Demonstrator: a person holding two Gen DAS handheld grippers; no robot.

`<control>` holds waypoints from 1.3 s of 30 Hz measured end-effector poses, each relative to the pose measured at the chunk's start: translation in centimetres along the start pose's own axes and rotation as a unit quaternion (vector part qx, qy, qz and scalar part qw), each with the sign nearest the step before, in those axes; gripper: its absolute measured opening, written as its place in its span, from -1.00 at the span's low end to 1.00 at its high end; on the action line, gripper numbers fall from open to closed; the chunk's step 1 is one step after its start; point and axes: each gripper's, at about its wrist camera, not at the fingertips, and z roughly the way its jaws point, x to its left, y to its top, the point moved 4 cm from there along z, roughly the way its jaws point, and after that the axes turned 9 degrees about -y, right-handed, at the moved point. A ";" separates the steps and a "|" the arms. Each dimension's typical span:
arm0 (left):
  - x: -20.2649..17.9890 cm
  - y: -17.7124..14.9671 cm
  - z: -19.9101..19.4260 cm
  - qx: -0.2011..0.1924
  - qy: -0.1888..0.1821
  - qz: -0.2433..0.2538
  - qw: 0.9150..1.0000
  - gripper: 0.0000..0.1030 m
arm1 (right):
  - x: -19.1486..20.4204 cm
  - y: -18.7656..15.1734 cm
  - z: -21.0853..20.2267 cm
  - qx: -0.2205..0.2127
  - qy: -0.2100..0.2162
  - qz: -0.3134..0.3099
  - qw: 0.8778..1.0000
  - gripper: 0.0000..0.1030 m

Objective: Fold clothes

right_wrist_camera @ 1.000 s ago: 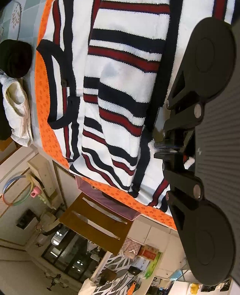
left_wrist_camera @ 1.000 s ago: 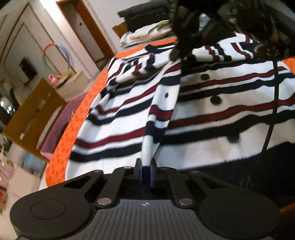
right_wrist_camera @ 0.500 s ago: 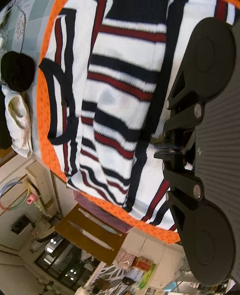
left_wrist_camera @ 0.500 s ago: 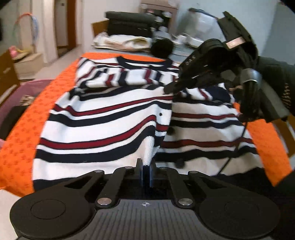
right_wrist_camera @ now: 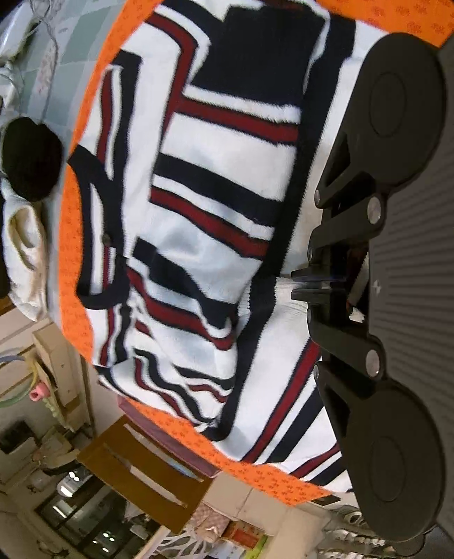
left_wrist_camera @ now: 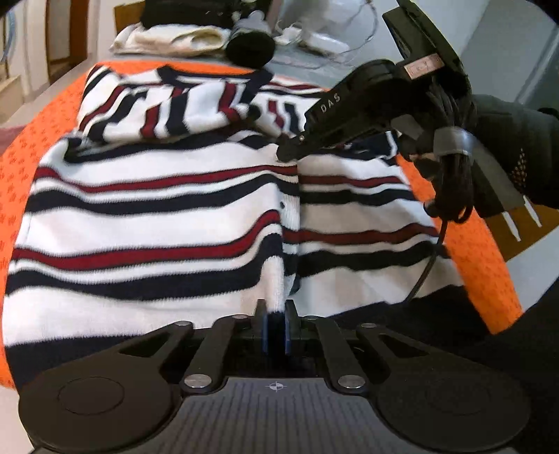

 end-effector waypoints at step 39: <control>15.0 -1.0 -9.5 -0.020 0.140 -0.097 0.985 -0.87 | -4.6 -25.5 -12.7 -0.068 -0.201 0.256 0.943 -0.88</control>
